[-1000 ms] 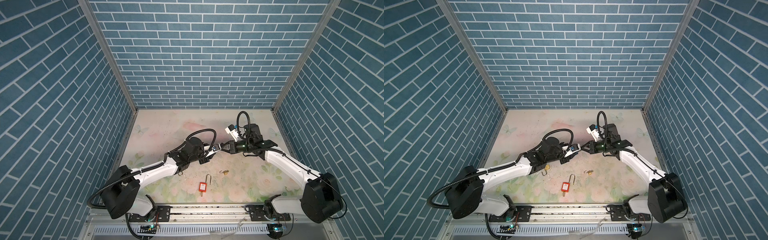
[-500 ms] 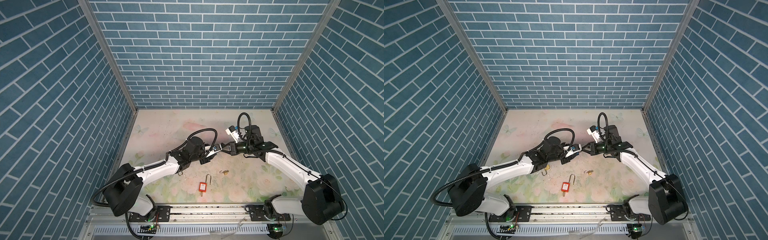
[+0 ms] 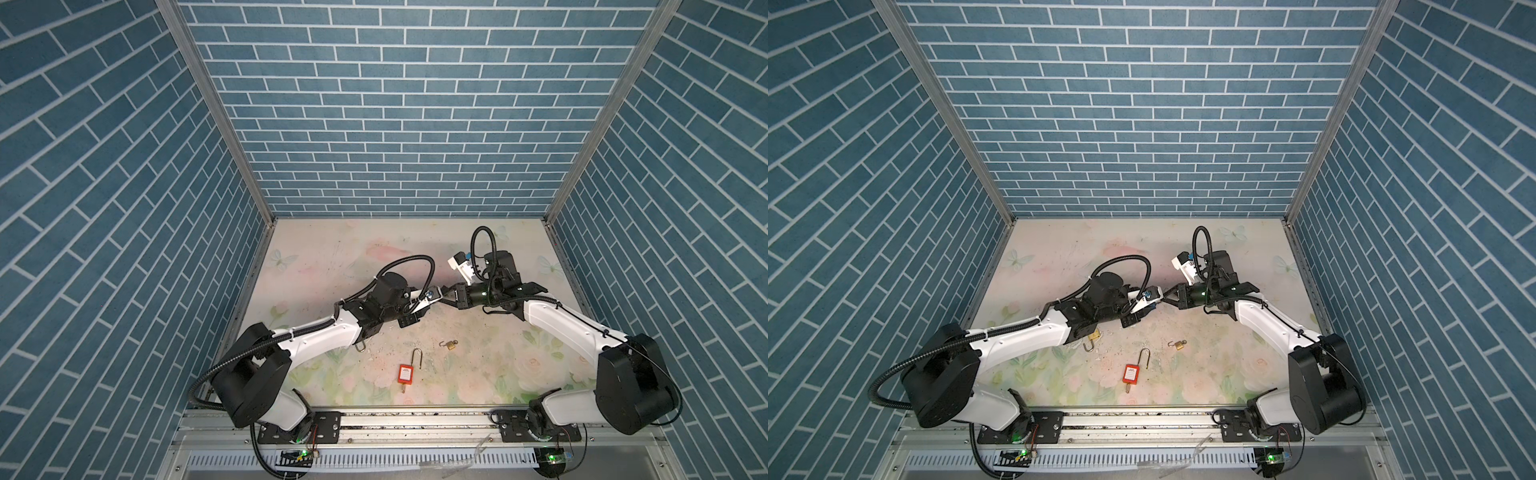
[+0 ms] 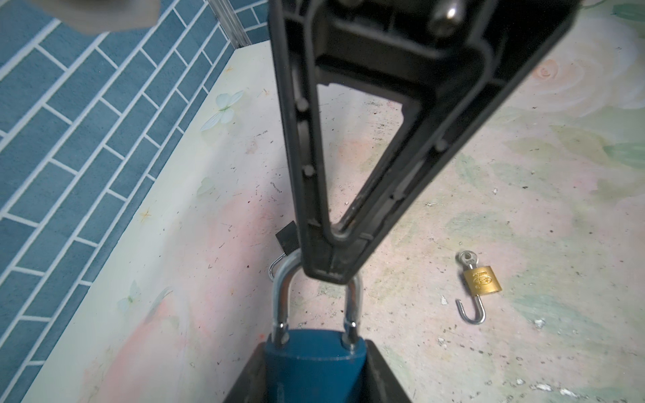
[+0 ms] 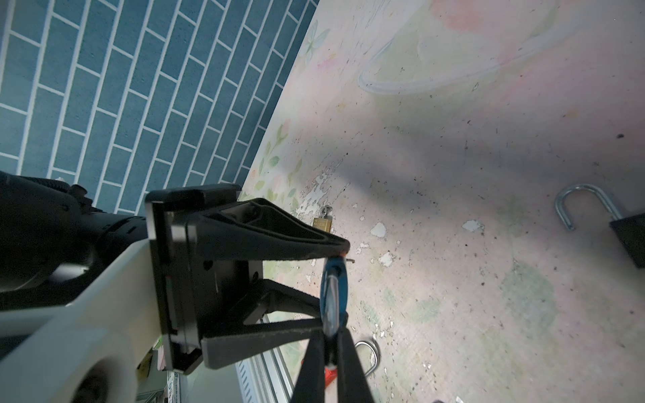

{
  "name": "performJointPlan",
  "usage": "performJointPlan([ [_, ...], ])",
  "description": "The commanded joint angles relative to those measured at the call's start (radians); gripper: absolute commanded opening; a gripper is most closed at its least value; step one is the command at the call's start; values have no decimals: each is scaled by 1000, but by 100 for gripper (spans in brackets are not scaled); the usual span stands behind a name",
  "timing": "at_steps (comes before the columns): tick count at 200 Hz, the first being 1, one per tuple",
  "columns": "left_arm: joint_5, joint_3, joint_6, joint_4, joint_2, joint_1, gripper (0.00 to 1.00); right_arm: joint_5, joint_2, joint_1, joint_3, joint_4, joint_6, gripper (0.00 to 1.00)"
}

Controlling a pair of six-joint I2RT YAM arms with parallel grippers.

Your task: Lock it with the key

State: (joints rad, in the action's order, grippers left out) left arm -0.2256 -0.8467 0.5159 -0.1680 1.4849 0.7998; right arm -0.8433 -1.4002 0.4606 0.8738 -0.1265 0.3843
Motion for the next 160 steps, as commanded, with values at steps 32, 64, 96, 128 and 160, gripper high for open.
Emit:
performJointPlan([
  [32, -110, -141, -47, -291, -16, 23, 0, -25, -65, 56, -41, -15, 23, 0],
  [64, -128, -171, -54, -295, -5, 23, 0, -30, -78, 65, -43, -8, 23, 0],
  [96, -143, -199, -62, -301, -1, 23, 0, -33, -91, 80, -54, 8, 27, 0],
  [128, -156, -222, -65, -307, 8, 21, 0, -43, -100, 96, -64, 23, 28, 0],
  [160, -191, -245, -76, -311, 24, 10, 0, -65, -97, 107, -71, 35, 7, 0],
])
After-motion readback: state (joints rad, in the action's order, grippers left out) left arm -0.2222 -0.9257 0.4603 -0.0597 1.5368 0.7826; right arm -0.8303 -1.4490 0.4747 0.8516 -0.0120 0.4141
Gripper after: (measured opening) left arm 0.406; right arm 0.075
